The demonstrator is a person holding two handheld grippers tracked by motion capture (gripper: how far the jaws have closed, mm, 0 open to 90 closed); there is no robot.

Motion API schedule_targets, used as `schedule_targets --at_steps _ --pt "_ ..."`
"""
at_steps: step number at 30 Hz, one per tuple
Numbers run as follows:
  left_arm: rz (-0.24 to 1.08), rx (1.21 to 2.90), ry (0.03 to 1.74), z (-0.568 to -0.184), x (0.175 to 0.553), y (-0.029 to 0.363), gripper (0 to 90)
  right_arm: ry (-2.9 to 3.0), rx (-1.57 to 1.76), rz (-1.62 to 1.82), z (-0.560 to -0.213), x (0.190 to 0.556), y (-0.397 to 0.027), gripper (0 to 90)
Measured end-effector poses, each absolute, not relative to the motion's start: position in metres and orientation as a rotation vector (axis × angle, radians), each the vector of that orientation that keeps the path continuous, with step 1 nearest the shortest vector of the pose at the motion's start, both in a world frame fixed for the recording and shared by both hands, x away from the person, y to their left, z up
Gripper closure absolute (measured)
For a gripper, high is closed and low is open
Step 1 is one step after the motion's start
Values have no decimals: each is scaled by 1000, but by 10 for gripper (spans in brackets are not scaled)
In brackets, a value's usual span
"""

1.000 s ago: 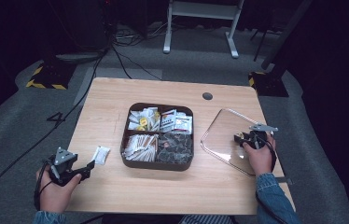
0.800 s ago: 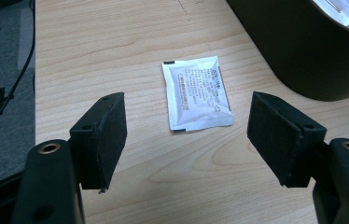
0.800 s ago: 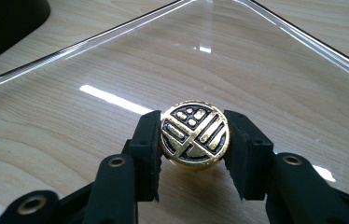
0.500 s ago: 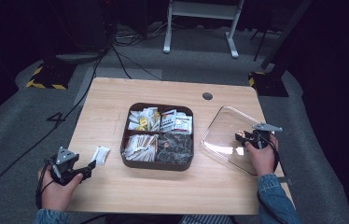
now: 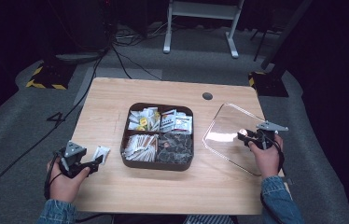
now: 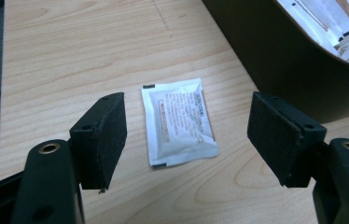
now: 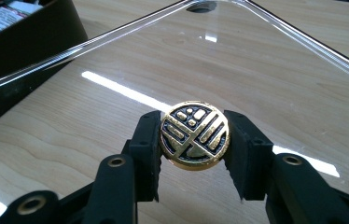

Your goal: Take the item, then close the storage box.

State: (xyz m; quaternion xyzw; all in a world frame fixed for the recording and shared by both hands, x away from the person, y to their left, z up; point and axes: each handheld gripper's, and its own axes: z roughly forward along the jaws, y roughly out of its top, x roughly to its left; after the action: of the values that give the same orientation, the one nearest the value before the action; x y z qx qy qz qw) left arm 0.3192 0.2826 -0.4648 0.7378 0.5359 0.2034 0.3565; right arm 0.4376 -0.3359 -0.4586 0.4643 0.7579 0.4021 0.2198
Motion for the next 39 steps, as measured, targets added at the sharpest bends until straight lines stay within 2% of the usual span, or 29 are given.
schedule_targets --at_steps 17,28,39 --pt "527 1881 1399 -461 324 284 290 2132 1245 1218 -413 432 -318 593" --pt "524 1885 1400 -458 308 284 273 2210 1152 1251 -384 441 -265 593" --pt "518 1887 1386 -456 310 282 270 2299 1054 1282 -367 449 -209 592"
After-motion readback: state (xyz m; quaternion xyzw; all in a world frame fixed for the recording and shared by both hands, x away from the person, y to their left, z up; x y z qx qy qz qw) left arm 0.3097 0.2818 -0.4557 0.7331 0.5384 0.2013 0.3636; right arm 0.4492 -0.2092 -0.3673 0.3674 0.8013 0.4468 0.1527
